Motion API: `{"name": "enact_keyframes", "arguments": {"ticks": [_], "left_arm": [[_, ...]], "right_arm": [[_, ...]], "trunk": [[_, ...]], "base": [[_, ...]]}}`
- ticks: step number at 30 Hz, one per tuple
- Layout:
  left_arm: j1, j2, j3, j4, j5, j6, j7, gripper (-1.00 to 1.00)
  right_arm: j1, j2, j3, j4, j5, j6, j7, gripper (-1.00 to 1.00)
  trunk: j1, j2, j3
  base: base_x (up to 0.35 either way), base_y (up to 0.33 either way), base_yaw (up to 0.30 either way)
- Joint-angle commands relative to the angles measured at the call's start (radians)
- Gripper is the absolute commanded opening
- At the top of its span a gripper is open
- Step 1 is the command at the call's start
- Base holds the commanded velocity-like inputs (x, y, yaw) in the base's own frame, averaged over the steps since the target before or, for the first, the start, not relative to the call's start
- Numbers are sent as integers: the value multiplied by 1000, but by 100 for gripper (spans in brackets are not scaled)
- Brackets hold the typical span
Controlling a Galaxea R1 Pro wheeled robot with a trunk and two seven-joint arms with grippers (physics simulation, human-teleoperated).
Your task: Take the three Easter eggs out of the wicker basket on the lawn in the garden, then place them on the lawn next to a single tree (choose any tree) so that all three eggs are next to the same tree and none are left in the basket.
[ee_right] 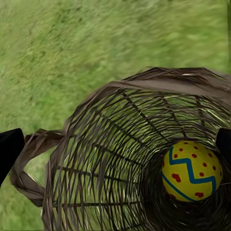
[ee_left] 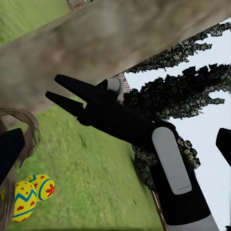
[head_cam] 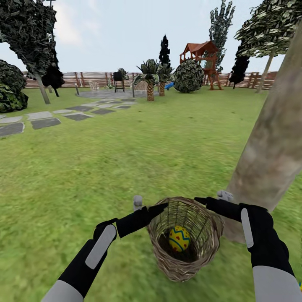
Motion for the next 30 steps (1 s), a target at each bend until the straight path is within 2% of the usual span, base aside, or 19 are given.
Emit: {"name": "enact_keyframes", "arguments": {"ticks": [1,10,14,16,18,21,24,25,30], "left_arm": [[-1,0,0,0,7,7,0,100],[-1,-4,-1,3,4,6,1,100],[0,-5,-2,4,2,6,2,100],[-1,-4,-2,4,1,6,2,100],[-1,-3,-4,4,1,6,2,100],[0,-3,-6,3,0,7,2,100],[0,-2,-5,-2,1,8,1,100],[-1,-2,-4,-4,2,8,1,100],[0,2,3,-14,5,9,-5,100]], "right_arm": [[-1,0,-1,-1,-1,7,2,100],[7,1,-1,2,0,7,0,100],[18,2,-1,7,4,2,-13,100],[21,2,0,8,25,0,-39,100],[23,2,0,7,64,-1,-74,100],[24,5,8,8,94,-1,-102,100],[24,17,77,10,141,-1,-175,100],[24,19,90,10,147,0,-188,100],[24,27,209,17,166,4,-260,100]], "trunk": [[0,0,0],[0,0,7],[0,0,10],[0,0,12],[0,0,13],[0,0,16],[0,0,18],[0,0,18],[0,0,19]], "base": [[201,245,-248],[202,246,-259],[99,95,-261],[29,28,-261],[10,9,-261],[3,3,-261],[1,1,-233],[0,0,-161],[0,0,-48]]}}
